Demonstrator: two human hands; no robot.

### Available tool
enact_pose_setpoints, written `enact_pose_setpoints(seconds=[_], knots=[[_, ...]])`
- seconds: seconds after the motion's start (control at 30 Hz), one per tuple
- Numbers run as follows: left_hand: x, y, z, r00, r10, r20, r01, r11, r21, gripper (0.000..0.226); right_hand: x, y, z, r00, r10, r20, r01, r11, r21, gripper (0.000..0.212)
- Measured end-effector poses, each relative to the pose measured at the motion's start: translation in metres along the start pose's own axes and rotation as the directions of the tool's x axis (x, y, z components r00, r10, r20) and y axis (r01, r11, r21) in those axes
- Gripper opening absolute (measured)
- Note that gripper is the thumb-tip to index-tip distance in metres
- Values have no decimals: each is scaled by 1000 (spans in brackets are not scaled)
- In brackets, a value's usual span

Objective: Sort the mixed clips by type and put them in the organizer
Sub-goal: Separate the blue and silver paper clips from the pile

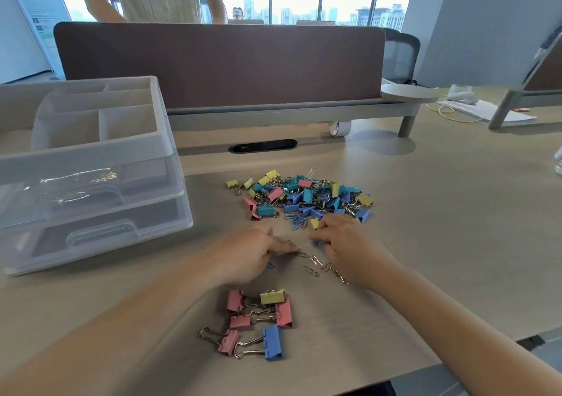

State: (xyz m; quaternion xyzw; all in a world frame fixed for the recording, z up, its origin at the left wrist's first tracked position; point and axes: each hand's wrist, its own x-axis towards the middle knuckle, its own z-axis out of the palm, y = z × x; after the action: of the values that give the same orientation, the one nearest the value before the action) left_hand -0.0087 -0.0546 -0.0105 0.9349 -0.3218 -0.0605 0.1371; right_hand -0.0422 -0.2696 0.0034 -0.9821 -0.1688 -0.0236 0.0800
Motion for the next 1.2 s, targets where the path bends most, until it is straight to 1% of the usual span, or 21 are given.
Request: enact_pose_setpoints(seconds=[0.07, 0.2, 0.27, 0.4, 0.53, 0.6, 0.7, 0.83, 0.93, 1.1, 1.2], knots=[[-4, 0, 2, 999, -16, 29, 16, 1000, -4, 47, 3, -4, 1, 1000, 13, -5, -13, 1000, -8, 33], [-8, 5, 0, 997, -26, 70, 26, 1000, 9, 54, 10, -9, -2, 999, 10, -52, -16, 992, -123, 33], [-7, 10, -1, 997, -18, 77, 18, 1000, 3, 54, 15, -11, -3, 999, 4, -50, -12, 986, -169, 33], [-3, 12, -1, 1000, 4, 26, -3, 999, -42, 54, 24, -12, -2, 999, -2, -35, -6, 974, -226, 34], [7, 4, -6, 997, -43, -57, 40, 998, -38, 58, 30, -10, 0, 1000, -3, -12, 0, 963, -269, 33], [12, -1, -9, 995, -69, -78, 66, 997, -31, 60, 29, -10, 1, 1000, -9, -7, 7, 963, -271, 35], [21, -6, -10, 993, -98, -72, 97, 995, -14, 58, 23, -10, 0, 999, -42, 4, 41, 961, -272, 38], [34, -3, -9, 994, -99, -37, 100, 995, 9, 57, 14, -15, -7, 997, -67, 25, 71, 971, -229, 39], [41, 1, -8, 996, -93, -14, 94, 995, 38, 53, 11, -14, -12, 997, -52, 54, 62, 978, -197, 42], [38, 0, -7, 993, -120, 14, 118, 990, 81, 61, 4, -13, -11, 995, -62, 79, 75, 981, -180, 43], [27, -2, -7, 994, -109, 3, 109, 990, 89, 63, -6, -12, -10, 993, -75, 90, 86, 988, -131, 44]])
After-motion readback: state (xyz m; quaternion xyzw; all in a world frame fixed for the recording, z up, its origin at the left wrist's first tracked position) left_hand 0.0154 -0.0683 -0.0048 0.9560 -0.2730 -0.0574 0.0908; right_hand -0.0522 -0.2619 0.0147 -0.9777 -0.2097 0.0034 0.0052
